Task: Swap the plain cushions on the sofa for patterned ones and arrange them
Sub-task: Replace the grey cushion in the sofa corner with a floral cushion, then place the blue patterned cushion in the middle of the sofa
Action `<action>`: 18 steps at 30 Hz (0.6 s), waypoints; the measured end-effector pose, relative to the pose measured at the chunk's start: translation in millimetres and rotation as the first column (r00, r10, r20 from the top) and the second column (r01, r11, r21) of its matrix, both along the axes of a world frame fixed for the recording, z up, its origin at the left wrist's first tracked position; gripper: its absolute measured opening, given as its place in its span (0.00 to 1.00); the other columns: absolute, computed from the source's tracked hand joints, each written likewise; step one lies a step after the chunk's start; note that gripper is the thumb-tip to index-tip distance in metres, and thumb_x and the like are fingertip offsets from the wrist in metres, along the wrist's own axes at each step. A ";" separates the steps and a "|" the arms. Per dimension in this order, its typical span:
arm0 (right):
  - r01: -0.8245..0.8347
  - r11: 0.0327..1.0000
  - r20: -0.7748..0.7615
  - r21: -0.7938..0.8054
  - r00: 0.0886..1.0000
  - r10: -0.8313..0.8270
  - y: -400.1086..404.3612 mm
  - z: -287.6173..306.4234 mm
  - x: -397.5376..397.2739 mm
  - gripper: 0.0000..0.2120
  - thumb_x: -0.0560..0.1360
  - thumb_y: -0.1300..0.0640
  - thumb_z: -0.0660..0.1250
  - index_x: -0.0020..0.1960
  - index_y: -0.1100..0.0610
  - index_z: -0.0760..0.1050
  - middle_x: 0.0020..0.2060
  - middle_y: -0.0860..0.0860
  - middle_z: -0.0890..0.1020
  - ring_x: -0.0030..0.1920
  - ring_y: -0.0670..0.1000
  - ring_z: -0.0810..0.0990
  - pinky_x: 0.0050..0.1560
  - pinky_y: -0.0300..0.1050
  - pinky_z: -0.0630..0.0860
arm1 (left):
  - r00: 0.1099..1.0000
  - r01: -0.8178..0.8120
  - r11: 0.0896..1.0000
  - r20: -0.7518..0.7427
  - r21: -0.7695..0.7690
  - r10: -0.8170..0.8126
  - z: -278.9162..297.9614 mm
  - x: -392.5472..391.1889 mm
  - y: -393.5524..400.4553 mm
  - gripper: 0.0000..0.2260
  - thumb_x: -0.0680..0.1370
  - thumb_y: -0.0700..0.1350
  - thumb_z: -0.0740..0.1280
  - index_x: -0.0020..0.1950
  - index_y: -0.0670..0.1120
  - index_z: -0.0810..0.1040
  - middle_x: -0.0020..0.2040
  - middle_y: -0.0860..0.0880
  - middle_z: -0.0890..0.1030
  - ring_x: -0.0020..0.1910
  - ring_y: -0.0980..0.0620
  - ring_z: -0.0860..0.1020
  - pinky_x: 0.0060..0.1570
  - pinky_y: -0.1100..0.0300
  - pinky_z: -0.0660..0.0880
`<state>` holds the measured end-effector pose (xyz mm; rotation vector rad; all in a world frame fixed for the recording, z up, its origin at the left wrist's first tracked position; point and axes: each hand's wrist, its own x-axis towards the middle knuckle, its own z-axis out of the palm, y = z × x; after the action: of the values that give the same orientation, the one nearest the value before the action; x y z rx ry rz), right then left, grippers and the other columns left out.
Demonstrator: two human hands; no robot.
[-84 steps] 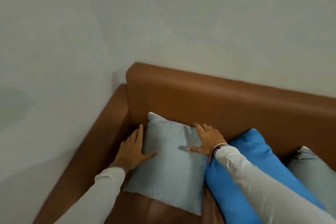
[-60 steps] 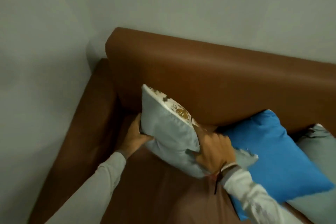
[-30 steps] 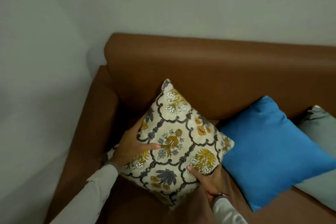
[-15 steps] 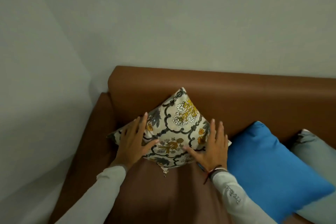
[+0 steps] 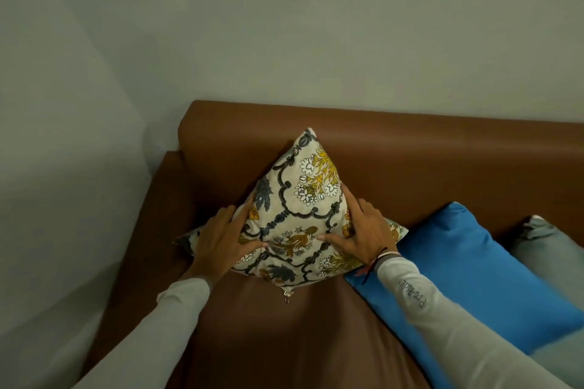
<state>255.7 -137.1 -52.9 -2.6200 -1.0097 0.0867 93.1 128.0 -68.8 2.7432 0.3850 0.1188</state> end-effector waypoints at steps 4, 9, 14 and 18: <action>-0.022 0.994 -0.008 -0.106 1.000 0.022 20.5 21.4 6.5 0.55 0.63 0.18 0.53 0.80 0.45 0.42 0.43 0.51 0.71 0.41 0.53 0.71 0.46 0.52 0.74 | 0.996 -0.081 0.996 -0.043 -0.042 0.079 15.2 -1.3 18.3 0.45 0.64 0.66 0.80 0.74 0.45 0.74 0.54 0.41 0.81 0.54 0.39 0.81 0.46 0.44 0.83; 0.042 0.982 0.005 -0.186 0.999 -0.042 22.7 19.9 -2.3 0.57 0.62 0.17 0.52 0.79 0.45 0.35 0.58 0.57 0.75 0.55 0.59 0.75 0.57 0.55 0.74 | 0.997 -0.042 0.999 -0.063 0.012 0.043 17.1 -5.2 23.2 0.55 0.66 0.77 0.65 0.84 0.49 0.54 0.71 0.40 0.74 0.68 0.37 0.76 0.62 0.39 0.78; 0.113 0.982 0.025 -0.152 0.994 -0.110 -22.4 20.3 -12.7 0.54 0.64 0.17 0.50 0.79 0.43 0.37 0.78 0.60 0.59 0.78 0.60 0.57 0.76 0.64 0.54 | 0.986 -0.082 0.980 0.159 0.181 0.053 18.6 -21.3 -26.7 0.54 0.69 0.80 0.59 0.85 0.50 0.51 0.83 0.36 0.58 0.81 0.37 0.61 0.76 0.29 0.58; 0.187 0.954 0.041 -0.236 0.982 -0.183 -103.9 33.2 0.2 0.53 0.65 0.18 0.50 0.79 0.44 0.37 0.79 0.61 0.57 0.78 0.60 0.56 0.77 0.63 0.53 | 0.962 -0.119 0.968 0.267 0.219 0.058 29.0 -8.0 -76.8 0.50 0.73 0.78 0.56 0.85 0.48 0.54 0.85 0.36 0.53 0.83 0.37 0.55 0.77 0.26 0.53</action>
<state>255.9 -240.9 -19.7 -2.9265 -0.7969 0.1473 85.1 51.2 -39.8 2.8868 0.4461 0.5749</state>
